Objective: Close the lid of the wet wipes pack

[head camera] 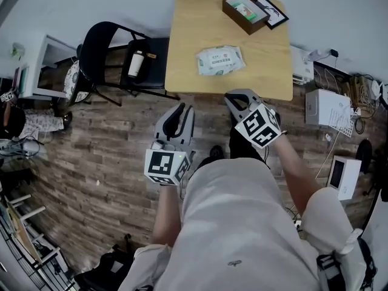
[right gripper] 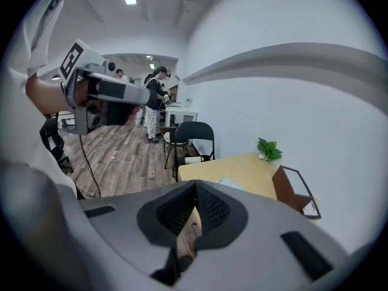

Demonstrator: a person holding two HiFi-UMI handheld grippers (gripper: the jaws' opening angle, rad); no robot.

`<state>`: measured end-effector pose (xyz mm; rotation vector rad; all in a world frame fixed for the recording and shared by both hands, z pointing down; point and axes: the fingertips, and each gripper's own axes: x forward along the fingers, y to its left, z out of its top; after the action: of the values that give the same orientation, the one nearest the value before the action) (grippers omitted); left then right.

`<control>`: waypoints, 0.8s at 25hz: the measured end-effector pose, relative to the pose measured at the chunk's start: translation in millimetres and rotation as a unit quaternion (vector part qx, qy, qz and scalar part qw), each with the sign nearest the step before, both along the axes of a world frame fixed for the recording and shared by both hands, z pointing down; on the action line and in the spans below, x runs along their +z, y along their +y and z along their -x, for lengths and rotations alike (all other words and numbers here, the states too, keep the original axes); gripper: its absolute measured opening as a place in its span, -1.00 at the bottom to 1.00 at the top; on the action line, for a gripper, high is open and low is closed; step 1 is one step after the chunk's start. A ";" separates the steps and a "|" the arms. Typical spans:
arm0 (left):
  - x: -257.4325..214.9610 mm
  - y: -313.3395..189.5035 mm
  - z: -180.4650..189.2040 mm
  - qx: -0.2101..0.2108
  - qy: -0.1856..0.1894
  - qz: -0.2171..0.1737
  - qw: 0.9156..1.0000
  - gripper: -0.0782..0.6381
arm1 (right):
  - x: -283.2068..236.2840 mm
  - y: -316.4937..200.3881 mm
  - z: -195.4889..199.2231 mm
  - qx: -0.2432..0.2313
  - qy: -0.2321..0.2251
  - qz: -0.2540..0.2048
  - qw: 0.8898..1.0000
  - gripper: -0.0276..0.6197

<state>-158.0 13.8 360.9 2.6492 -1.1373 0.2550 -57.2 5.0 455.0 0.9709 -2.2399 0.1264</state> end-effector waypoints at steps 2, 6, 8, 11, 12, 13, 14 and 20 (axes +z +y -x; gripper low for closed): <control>-3.5 8.4 4.6 0.005 0.007 -0.001 1.000 -0.59 | -11.6 12.4 1.5 0.024 -0.023 -0.003 0.999 -0.91; -5.5 19.3 8.4 0.016 0.012 -0.001 1.000 -0.63 | -33.9 30.2 7.0 0.045 -0.047 -0.015 0.998 -0.91; -5.7 25.5 9.5 0.021 0.014 0.000 1.000 -0.65 | -45.3 38.7 9.7 0.050 -0.054 -0.025 0.997 -0.91; -7.3 35.1 9.5 0.030 0.014 0.002 0.999 -0.67 | -59.9 51.1 11.9 0.059 -0.067 -0.036 0.995 -0.91; -9.6 38.3 8.6 0.033 0.015 0.001 0.999 -0.68 | -63.6 54.7 11.3 0.061 -0.070 -0.039 0.995 -0.91; -12.4 41.8 7.6 0.036 0.017 -0.001 0.999 -0.69 | -66.9 58.2 10.4 0.064 -0.073 -0.041 0.994 -0.91; -15.1 45.4 6.8 0.039 0.019 -0.003 0.999 -0.70 | -69.4 61.5 9.5 0.066 -0.075 -0.042 0.994 -0.91; -19.9 52.5 5.5 0.052 0.020 -0.001 0.998 -0.74 | -80.0 70.3 5.8 0.089 -0.101 -0.049 0.990 -0.91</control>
<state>-163.5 66.3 341.0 2.7061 -0.9899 0.2198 -63.1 75.3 375.0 1.2601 -2.3573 0.2032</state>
